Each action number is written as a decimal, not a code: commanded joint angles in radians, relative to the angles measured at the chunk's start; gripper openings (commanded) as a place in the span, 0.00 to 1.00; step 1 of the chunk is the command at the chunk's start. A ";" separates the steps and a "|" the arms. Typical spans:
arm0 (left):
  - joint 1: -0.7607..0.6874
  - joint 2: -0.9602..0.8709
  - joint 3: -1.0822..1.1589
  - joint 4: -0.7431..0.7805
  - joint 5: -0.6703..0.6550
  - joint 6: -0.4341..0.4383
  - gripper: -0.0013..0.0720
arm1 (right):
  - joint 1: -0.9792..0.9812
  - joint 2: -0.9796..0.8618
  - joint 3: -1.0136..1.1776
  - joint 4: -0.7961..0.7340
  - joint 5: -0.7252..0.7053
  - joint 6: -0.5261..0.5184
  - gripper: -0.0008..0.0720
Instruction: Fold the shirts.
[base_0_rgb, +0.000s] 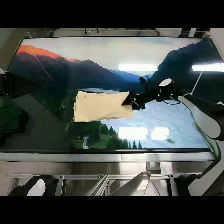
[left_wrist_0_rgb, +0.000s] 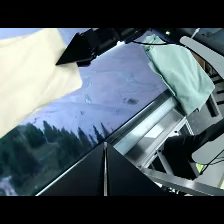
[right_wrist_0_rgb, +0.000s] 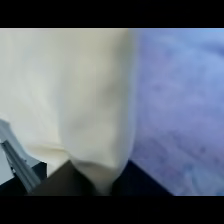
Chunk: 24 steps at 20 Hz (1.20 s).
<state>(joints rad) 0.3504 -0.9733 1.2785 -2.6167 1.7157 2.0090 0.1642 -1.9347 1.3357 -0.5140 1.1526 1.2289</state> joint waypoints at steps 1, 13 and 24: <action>-0.001 0.002 -0.001 0.000 0.016 -0.002 0.04 | 0.014 0.000 0.003 0.147 -0.012 -0.047 0.11; -0.001 0.002 -0.096 0.005 0.012 0.024 0.04 | -0.530 0.727 0.002 -0.526 0.134 0.362 0.04; -0.002 0.002 -0.195 0.004 -0.021 0.033 0.04 | -1.199 0.932 -0.453 -1.165 0.227 0.506 0.08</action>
<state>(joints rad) 0.3492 -0.9722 1.0729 -2.6118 1.6875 2.0403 -0.9546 -0.9939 1.0336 -1.5848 1.4117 1.7271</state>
